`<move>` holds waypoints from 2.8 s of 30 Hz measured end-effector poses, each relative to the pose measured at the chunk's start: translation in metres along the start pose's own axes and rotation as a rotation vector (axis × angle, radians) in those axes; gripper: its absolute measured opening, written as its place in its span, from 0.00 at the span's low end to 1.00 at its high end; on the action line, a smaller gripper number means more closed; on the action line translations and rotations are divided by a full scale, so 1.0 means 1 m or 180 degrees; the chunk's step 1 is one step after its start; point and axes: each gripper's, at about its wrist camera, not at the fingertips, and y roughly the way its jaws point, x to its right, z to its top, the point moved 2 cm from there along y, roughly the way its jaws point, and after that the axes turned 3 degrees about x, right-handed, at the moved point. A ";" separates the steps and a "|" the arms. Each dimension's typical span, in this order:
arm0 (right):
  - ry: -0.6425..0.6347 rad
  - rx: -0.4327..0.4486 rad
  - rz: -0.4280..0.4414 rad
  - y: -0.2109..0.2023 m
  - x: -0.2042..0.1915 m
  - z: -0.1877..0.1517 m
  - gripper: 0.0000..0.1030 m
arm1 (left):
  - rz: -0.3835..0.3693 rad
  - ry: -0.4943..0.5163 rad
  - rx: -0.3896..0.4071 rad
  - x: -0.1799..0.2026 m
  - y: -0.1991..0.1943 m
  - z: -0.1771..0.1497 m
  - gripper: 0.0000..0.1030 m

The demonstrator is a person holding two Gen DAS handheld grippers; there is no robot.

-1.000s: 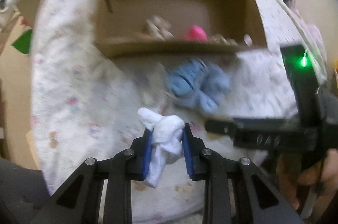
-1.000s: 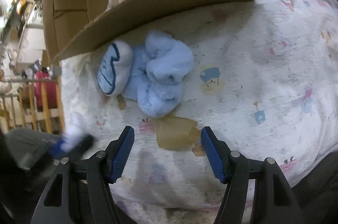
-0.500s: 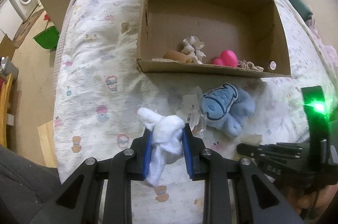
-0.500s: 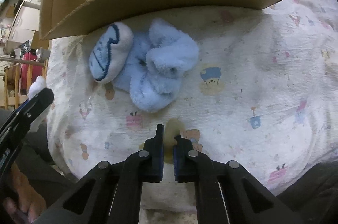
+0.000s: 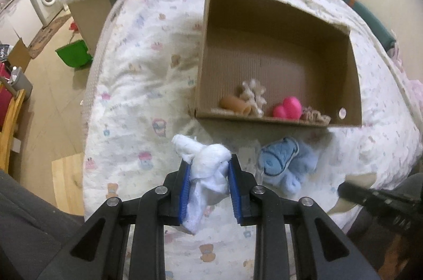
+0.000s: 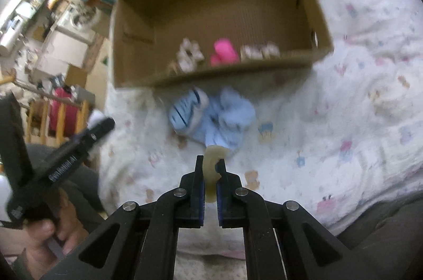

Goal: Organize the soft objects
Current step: 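Carry the white sock and tan patch over the box with both tools, then open the left tool to drop the sock while the right tool releases the patch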

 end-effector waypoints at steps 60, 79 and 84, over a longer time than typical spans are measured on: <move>0.0178 0.0289 -0.0207 0.035 0.043 0.118 0.09 | -0.0005 0.0510 -0.0056 0.048 0.079 0.083 0.24; 0.0109 0.0326 -0.0444 0.034 0.047 0.119 0.09 | 0.0074 0.0548 0.0007 0.049 0.079 0.078 0.27; 0.0108 0.0335 -0.0374 0.034 0.044 0.119 0.14 | 0.0061 0.0565 0.0060 0.052 0.074 0.078 0.39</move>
